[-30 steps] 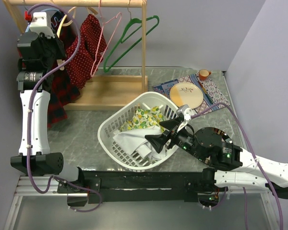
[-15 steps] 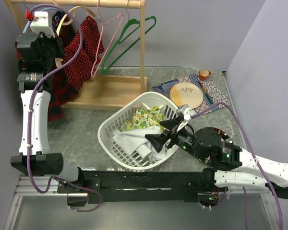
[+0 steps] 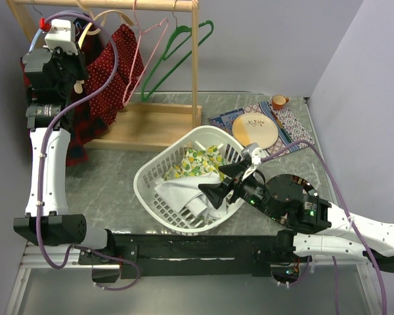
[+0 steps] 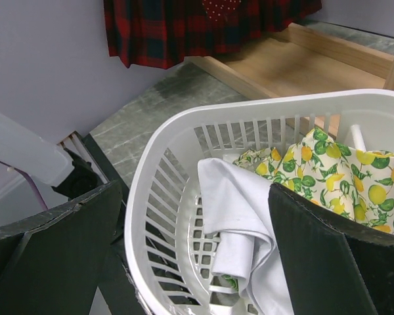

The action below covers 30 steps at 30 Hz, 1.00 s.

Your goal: Remove the skirt from the hanger

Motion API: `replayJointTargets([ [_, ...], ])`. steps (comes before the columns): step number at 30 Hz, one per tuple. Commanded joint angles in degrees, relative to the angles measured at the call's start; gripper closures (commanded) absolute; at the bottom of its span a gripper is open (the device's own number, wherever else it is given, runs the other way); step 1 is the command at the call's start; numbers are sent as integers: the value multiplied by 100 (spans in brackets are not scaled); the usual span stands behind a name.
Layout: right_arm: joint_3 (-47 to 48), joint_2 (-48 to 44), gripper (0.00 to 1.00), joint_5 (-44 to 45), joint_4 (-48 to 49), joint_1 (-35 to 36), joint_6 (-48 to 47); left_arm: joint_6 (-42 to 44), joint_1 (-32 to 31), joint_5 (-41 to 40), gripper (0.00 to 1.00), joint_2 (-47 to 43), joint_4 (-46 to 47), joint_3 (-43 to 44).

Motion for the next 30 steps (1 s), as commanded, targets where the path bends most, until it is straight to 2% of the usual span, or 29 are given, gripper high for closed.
replayJointTargets([
  [1, 201, -89, 1, 76, 222, -9, 7, 252, -78, 192, 99, -393, 1628, 40],
  [15, 237, -71, 1, 24, 222, -9, 7, 682, -210, -10, 99, -323, 2121, 102],
  [20, 228, -80, 1, 32, 195, -9, 33, 534, -210, -63, 99, -446, 1893, 23],
  [21, 228, -89, 1, 24, 195, -9, 51, 490, -210, -45, 96, -516, 1849, -143],
  [22, 219, -89, 1, 15, 195, -9, 60, 463, -210, -37, 81, -647, 1823, -266],
  [23, 210, -98, 1, -3, 213, -9, 51, 411, -210, 7, 70, -709, 1805, -381],
  [24, 202, -107, 1, -3, 230, -9, 60, 384, -219, 60, 55, -762, 1744, -565],
  [25, 184, -107, 1, -12, 239, -9, 68, 305, -210, 165, 34, -850, 1709, -653],
  [28, 201, -98, 1, -64, 196, -9, 68, 139, -219, 131, 22, -903, 1419, -830],
  [30, 202, -107, 1, -73, 160, 0, 77, -2, -210, 52, 20, -790, 1024, -647],
])
